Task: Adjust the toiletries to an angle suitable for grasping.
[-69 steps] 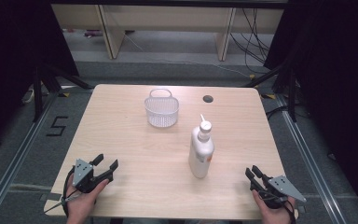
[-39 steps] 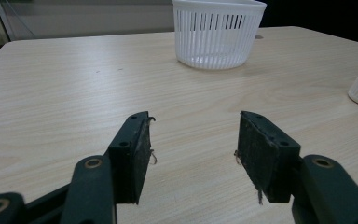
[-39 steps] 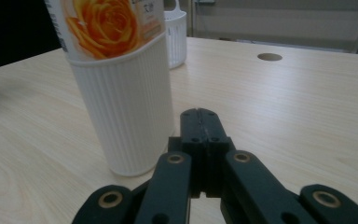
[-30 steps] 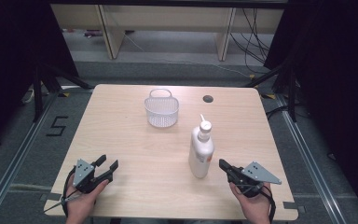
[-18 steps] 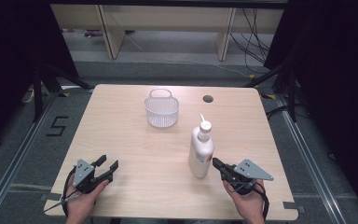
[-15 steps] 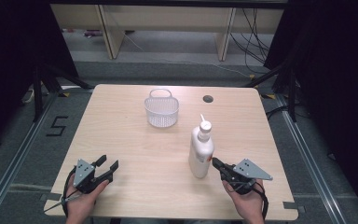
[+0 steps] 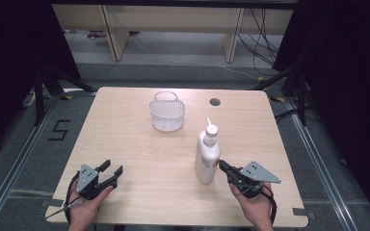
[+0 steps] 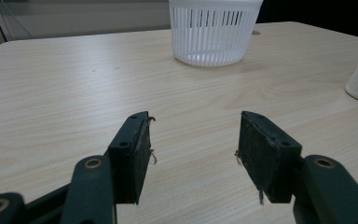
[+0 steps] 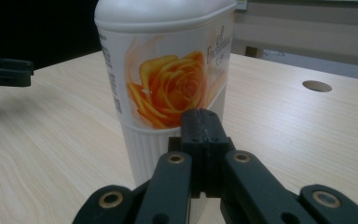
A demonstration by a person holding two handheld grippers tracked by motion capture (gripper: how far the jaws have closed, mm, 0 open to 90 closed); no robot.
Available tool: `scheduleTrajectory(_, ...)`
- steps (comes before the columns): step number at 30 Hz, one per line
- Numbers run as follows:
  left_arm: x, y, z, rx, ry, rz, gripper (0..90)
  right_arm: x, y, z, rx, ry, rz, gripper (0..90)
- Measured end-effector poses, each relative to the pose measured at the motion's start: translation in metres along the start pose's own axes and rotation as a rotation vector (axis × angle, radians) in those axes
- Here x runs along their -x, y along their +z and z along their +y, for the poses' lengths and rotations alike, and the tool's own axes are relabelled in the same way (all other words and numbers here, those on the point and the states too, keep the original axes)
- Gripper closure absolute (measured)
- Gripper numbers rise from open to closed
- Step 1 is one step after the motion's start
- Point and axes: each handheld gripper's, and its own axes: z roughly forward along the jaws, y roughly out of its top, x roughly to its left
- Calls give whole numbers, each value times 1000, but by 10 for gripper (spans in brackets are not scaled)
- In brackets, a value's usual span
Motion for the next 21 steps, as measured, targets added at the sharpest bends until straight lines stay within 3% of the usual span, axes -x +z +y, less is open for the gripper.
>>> scheduleTrajectory(1,0,0,0,-1,0,0,434,0,0,0,3,-16,-18,900)
scheduleTrajectory(3,1,-1,0,-7,1,3,434,-4,1,1,-3,-4,-9,900)
scheduleTrajectory(4,1,-1,0,-8,2,4,434,-4,1,1,-2,-28,-20,900)
scheduleTrajectory(6,1,-1,0,-8,1,4,434,-8,2,1,-14,-13,-9,900)
scheduleTrajectory(8,1,-1,0,-8,3,3,434,-8,3,1,-14,-29,-12,900)
scheduleTrajectory(10,1,-1,0,-8,3,2,434,-11,4,0,-27,-18,5,900)
scheduleTrajectory(12,1,0,0,-9,5,2,434,-13,5,0,-29,-47,5,900)
scheduleTrajectory(13,1,0,0,-10,5,2,434,-17,5,0,-47,-13,11,900)
scheduleTrajectory(14,1,0,0,-10,5,2,434,-17,5,0,-47,-13,11,900)
scheduleTrajectory(15,1,0,0,-3,5,0,434,-19,7,-1,-46,-36,21,900)
scheduleTrajectory(21,1,0,0,-12,5,3,434,-26,14,1,-41,-51,44,900)
